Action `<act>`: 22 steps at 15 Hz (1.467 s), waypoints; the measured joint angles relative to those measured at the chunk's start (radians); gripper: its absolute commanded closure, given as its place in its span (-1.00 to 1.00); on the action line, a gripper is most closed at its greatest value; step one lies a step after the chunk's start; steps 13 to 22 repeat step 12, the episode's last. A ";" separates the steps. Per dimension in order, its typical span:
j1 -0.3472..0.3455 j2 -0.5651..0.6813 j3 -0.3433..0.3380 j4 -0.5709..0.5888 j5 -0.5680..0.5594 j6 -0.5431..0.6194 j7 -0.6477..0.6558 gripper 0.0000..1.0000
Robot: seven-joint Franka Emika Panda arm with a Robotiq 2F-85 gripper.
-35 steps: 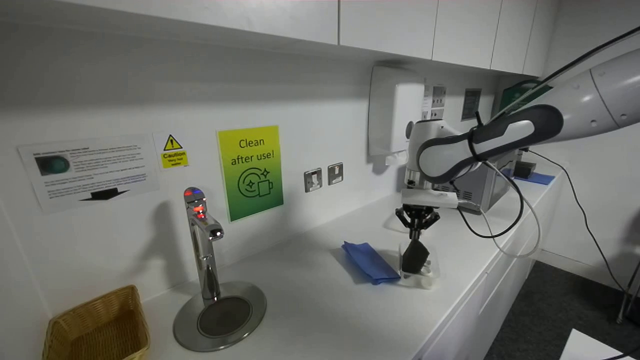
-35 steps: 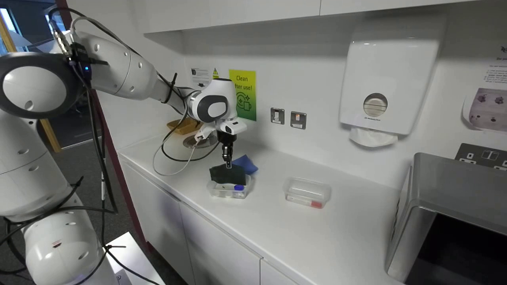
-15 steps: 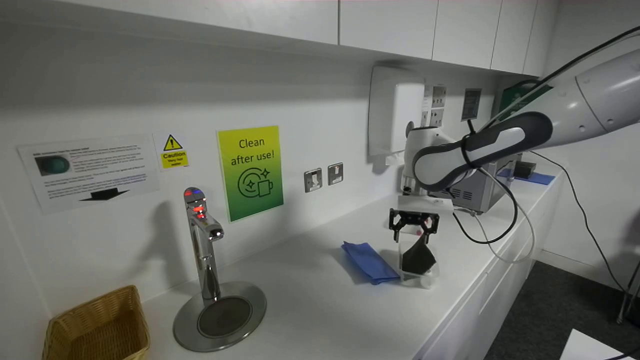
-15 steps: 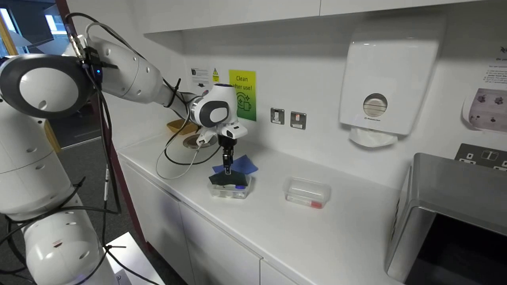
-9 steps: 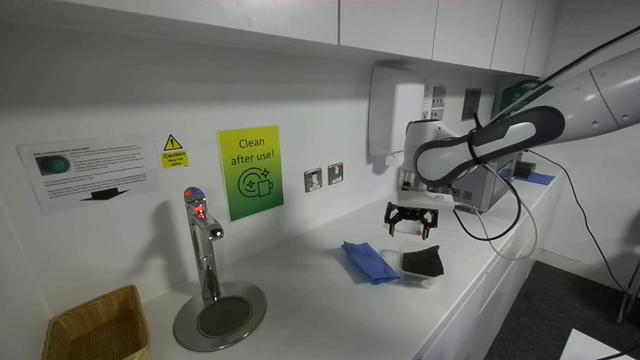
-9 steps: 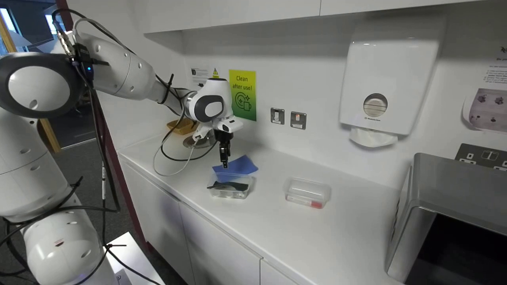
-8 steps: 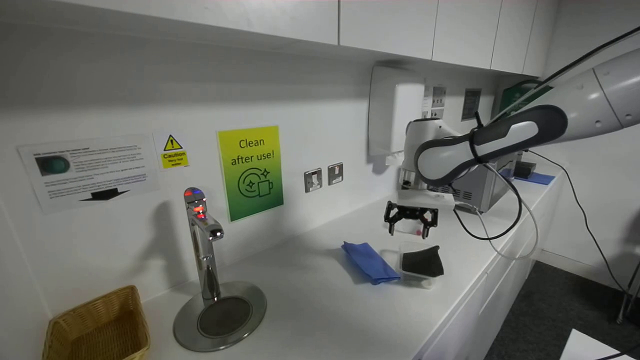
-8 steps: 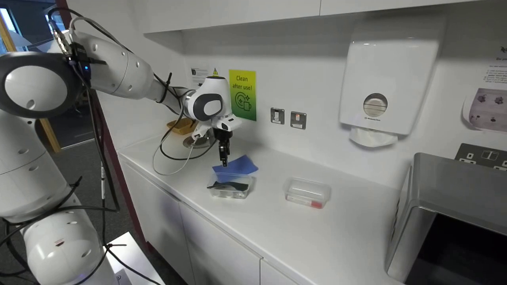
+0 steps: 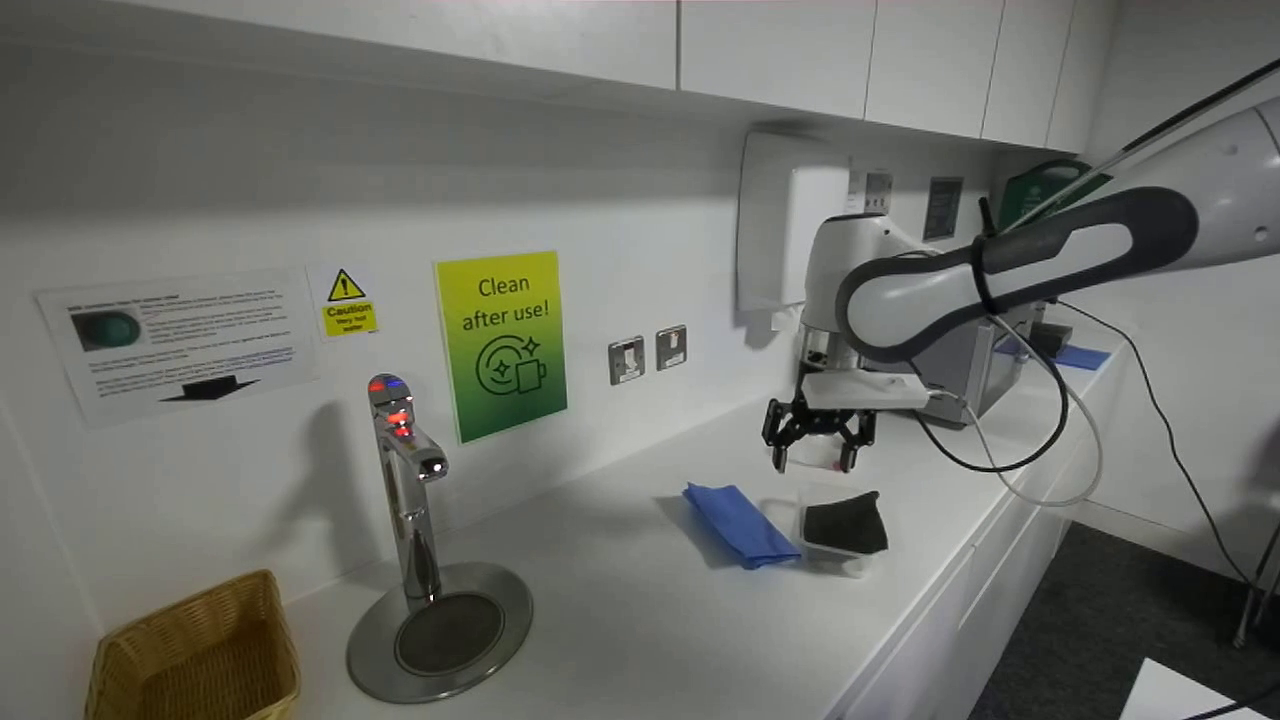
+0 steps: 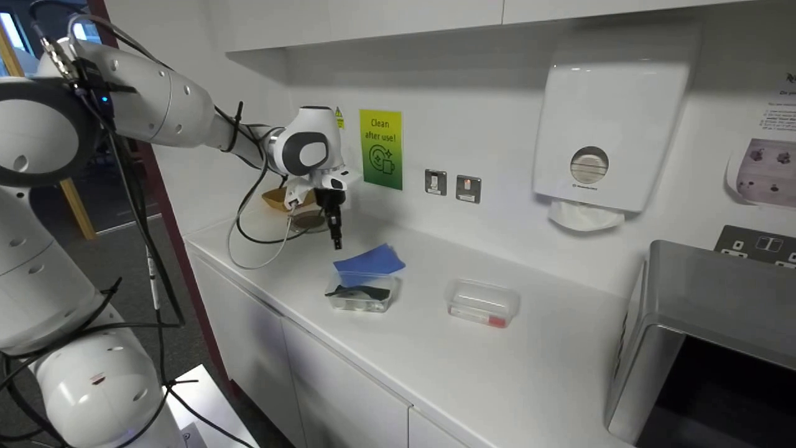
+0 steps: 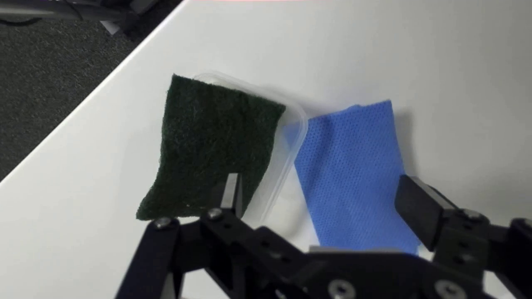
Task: Put the grey towel in the clear container on the left.
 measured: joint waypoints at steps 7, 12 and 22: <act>0.076 -0.117 0.073 -0.019 0.005 -0.205 -0.251 -1.00; 0.089 -0.140 0.099 -0.028 0.000 -0.238 -0.328 -1.00; 0.089 -0.140 0.099 -0.028 0.000 -0.238 -0.328 -1.00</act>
